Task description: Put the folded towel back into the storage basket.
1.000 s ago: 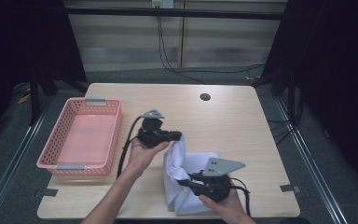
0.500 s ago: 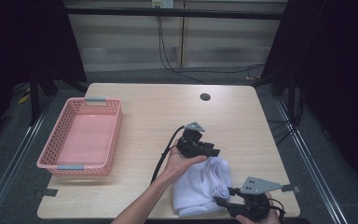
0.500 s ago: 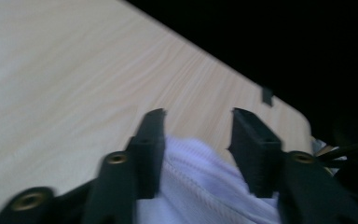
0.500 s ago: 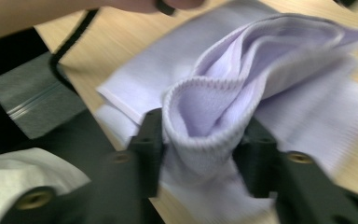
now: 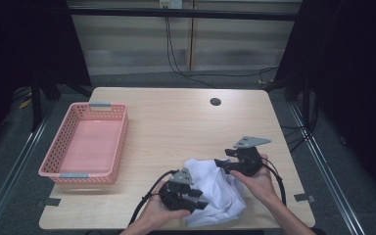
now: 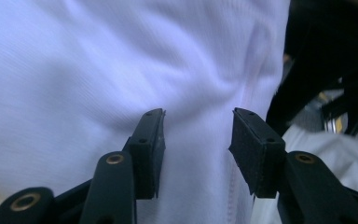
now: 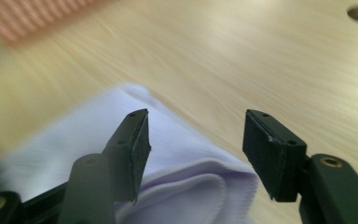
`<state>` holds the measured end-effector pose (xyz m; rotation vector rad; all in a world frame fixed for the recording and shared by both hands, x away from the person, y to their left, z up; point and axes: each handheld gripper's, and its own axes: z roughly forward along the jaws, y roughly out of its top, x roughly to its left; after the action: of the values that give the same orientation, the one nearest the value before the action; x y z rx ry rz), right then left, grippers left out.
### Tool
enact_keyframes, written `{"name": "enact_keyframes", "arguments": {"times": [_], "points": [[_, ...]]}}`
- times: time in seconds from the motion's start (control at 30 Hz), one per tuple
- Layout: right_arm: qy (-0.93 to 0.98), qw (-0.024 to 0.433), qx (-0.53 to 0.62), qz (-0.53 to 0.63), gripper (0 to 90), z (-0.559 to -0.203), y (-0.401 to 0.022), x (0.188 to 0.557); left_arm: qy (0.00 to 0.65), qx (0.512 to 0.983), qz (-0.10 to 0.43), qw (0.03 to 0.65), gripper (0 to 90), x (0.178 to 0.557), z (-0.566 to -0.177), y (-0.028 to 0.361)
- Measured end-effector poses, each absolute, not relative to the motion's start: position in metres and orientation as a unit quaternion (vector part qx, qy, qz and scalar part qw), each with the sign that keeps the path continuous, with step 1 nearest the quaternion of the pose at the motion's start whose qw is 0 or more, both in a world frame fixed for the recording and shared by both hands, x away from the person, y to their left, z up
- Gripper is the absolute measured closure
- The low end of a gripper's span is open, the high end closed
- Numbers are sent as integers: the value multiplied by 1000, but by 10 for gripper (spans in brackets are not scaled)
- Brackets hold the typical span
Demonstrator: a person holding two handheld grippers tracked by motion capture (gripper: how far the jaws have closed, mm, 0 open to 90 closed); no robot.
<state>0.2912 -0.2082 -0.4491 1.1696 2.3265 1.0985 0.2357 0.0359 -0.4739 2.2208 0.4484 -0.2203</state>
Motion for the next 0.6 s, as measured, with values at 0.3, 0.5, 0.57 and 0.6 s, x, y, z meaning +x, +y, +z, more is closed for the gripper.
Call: {"name": "enact_keyframes", "arguments": {"times": [0.3,0.5,0.57,0.6], "points": [[826,150,420,343,386,-487,-246,278,188,886,-79,417,447,227,-480,40],[824,126,402,377,353,-483,-253,281,214,877,-66,426,400,217,-473,78],[818,106,400,399,298,-480,-252,288,236,875,-54,418,378,219,-478,87],[815,92,398,410,266,-479,-251,292,249,871,-57,420,353,221,-481,89]]}}
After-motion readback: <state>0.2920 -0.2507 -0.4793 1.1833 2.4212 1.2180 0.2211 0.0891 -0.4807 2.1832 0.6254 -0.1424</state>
